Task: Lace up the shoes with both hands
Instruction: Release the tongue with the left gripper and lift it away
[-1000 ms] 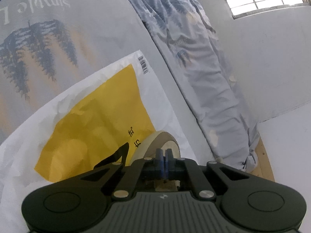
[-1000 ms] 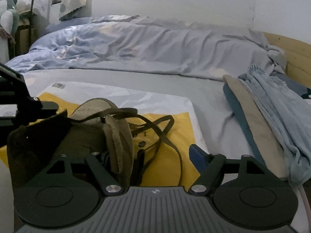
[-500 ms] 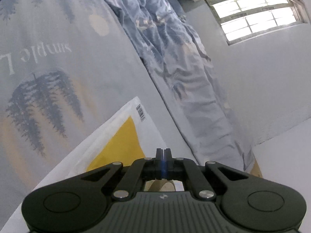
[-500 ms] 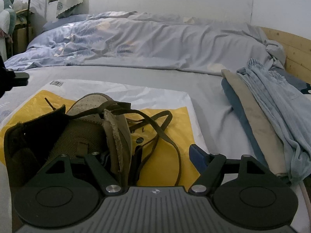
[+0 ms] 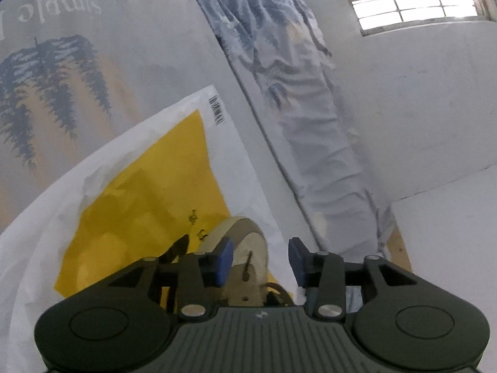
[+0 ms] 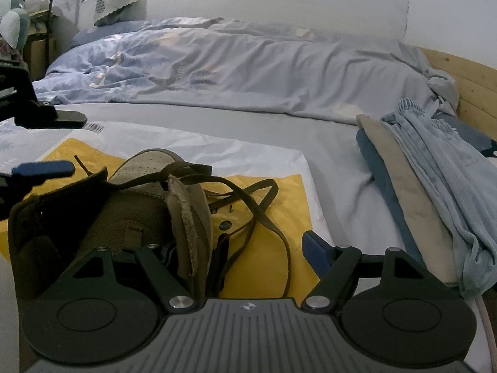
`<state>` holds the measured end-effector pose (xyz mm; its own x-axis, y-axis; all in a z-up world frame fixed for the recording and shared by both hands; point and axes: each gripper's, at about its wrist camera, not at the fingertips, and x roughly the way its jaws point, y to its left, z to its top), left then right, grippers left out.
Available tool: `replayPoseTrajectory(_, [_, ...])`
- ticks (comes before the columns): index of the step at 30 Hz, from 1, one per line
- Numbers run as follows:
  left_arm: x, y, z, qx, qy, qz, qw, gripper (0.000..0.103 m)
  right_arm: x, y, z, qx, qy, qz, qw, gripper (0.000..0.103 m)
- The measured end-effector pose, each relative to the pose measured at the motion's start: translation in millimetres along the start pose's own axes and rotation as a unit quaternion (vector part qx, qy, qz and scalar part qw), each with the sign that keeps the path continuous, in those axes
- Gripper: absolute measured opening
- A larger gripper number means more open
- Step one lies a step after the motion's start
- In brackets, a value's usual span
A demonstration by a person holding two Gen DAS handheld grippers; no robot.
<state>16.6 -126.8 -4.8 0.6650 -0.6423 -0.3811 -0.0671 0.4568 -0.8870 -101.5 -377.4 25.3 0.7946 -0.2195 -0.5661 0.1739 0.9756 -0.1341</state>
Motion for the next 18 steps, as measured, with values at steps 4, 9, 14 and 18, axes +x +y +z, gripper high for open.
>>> replayPoseTrajectory(4, [5.4,3.2,-3.4,0.002,0.008,0.014,0.9999,0.037,1.3,-0.2,-0.1,0.000,-0.001,0.001,1.000,0.076])
replayPoseTrajectory(9, [11.4,3.4,-7.1,0.005,0.014,0.017,0.9997,0.034,0.8,0.6,-0.5,0.001,-0.004,0.002,1.000,0.076])
replayPoseTrajectory(14, [10.7,2.7,-9.9,0.009,0.014,0.028,0.9995,0.002,1.3,2.6,0.6,0.001,-0.008,0.000,1.000,0.076])
replayPoseTrajectory(18, [9.9,0.4,-9.2,0.016,0.012,0.024,0.9995,0.000,3.5,5.5,2.2,0.002,-0.010,-0.004,1.000,0.076])
